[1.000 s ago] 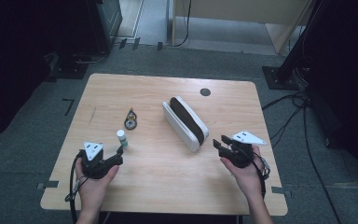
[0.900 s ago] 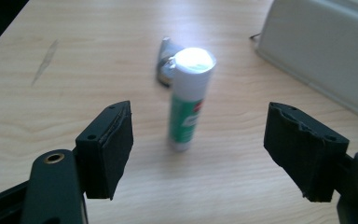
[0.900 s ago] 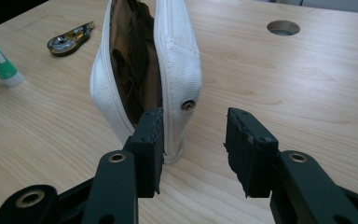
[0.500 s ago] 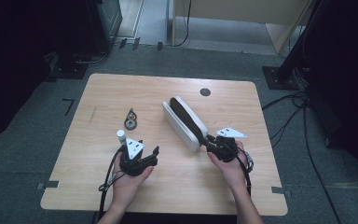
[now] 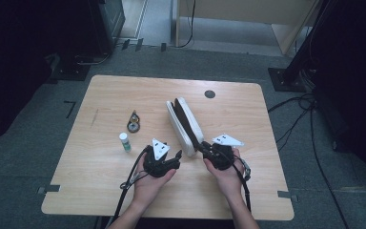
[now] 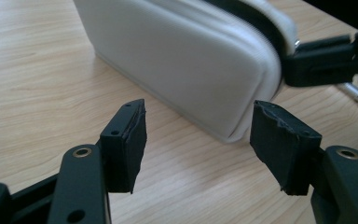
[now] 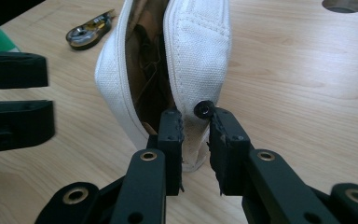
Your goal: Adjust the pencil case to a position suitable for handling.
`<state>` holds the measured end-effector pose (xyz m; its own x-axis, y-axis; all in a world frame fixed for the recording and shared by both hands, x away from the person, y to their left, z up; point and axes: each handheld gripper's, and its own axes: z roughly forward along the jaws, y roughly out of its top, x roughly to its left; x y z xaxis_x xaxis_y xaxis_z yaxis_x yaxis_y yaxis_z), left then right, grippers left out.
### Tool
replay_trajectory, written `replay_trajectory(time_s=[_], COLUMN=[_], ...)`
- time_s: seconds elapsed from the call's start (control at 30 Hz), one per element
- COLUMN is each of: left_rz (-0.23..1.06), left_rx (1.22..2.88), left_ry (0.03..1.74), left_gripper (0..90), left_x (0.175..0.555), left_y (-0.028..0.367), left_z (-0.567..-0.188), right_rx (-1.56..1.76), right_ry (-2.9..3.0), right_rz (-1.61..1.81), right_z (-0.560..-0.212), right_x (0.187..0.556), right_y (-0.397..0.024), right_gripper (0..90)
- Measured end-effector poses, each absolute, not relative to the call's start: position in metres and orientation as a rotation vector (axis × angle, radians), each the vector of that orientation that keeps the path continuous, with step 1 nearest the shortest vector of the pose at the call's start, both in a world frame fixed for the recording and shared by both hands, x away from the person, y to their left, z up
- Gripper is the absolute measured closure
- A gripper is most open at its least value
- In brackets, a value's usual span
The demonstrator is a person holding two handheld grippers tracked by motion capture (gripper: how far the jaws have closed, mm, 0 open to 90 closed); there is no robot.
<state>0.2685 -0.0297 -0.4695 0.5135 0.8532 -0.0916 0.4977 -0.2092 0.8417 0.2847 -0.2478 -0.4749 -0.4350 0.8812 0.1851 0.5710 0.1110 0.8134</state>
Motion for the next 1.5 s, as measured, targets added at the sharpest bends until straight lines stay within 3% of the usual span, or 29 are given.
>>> replay_trajectory(time_s=[0.53, 0.73, 0.93, 1.07, 1.23, 1.5], left_rz=[0.465, 0.411, 0.375, 0.371, 0.382, 0.345], left_rx=[1.875, 1.880, 1.892, 1.896, 1.874, 1.848], left_ry=[1.112, 1.092, 1.092, 1.093, 1.108, 1.123], left_gripper=[52.2, 66.7, 74.7, 76.7, 80.2, 81.3], left_x=[0.281, 0.284, 0.285, 0.285, 0.282, 0.269], left_y=[-0.038, -0.036, -0.032, -0.030, -0.023, -0.005], left_z=[-0.474, -0.474, -0.473, -0.472, -0.472, -0.475], right_rx=[1.427, 1.429, 1.414, 1.401, 1.408, 1.404], right_ry=[2.021, 2.015, 2.015, 2.023, 1.976, 2.011], right_rz=[1.262, 1.256, 1.247, 1.242, 1.233, 1.225], right_z=[-0.477, -0.477, -0.477, -0.476, -0.469, -0.463], right_x=[0.269, 0.268, 0.267, 0.267, 0.267, 0.269], right_y=[-0.221, -0.219, -0.217, -0.216, -0.216, -0.208], right_gripper=[77.2, 77.3, 75.0, 70.6, 57.6, 62.5])
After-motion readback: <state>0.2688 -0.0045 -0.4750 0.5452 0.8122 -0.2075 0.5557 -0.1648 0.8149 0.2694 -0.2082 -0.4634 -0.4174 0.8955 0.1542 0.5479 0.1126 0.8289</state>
